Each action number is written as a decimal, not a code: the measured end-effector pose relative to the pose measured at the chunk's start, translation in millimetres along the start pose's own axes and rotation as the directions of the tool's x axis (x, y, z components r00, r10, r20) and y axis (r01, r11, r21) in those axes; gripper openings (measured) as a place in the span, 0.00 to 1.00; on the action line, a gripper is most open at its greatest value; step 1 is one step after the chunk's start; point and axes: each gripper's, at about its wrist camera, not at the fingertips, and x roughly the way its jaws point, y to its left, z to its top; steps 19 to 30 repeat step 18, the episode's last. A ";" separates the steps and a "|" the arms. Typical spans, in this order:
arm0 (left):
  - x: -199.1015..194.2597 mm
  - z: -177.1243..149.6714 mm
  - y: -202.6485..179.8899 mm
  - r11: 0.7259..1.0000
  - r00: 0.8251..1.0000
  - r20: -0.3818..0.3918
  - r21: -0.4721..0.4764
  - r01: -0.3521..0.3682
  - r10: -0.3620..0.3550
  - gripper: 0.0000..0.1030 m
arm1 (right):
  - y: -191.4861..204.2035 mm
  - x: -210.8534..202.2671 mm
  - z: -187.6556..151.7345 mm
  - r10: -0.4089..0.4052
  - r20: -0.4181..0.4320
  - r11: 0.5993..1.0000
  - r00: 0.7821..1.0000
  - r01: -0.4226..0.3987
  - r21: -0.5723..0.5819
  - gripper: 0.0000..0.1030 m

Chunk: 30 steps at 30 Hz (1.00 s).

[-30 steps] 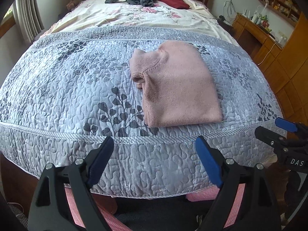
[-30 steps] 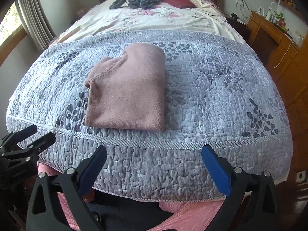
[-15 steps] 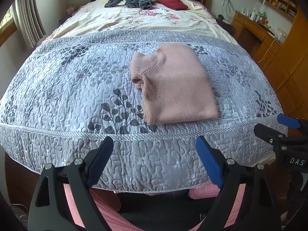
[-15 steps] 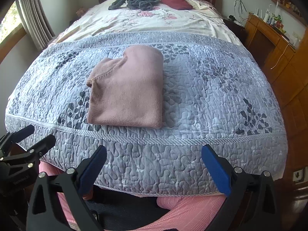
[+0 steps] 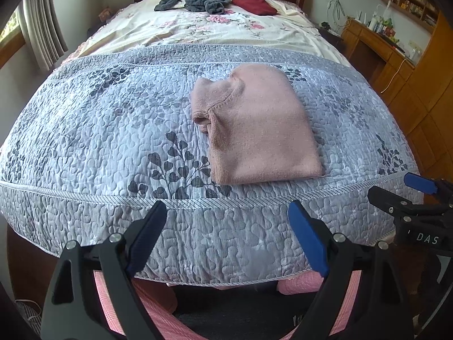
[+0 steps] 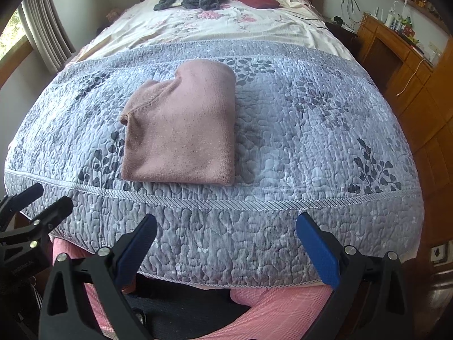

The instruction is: Fold small clothes

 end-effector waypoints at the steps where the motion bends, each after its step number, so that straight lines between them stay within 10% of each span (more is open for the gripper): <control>1: 0.2 0.4 0.6 1.000 1.000 0.001 -0.002 -0.002 0.002 0.84 | -1.1 0.6 0.2 0.002 0.001 1.000 1.000 -0.002 0.004 0.96; 30: -0.1 1.4 0.9 1.000 1.000 0.011 0.001 -0.014 0.014 0.84 | -6.1 1.7 3.1 -0.006 -0.003 1.000 1.000 0.006 0.031 0.96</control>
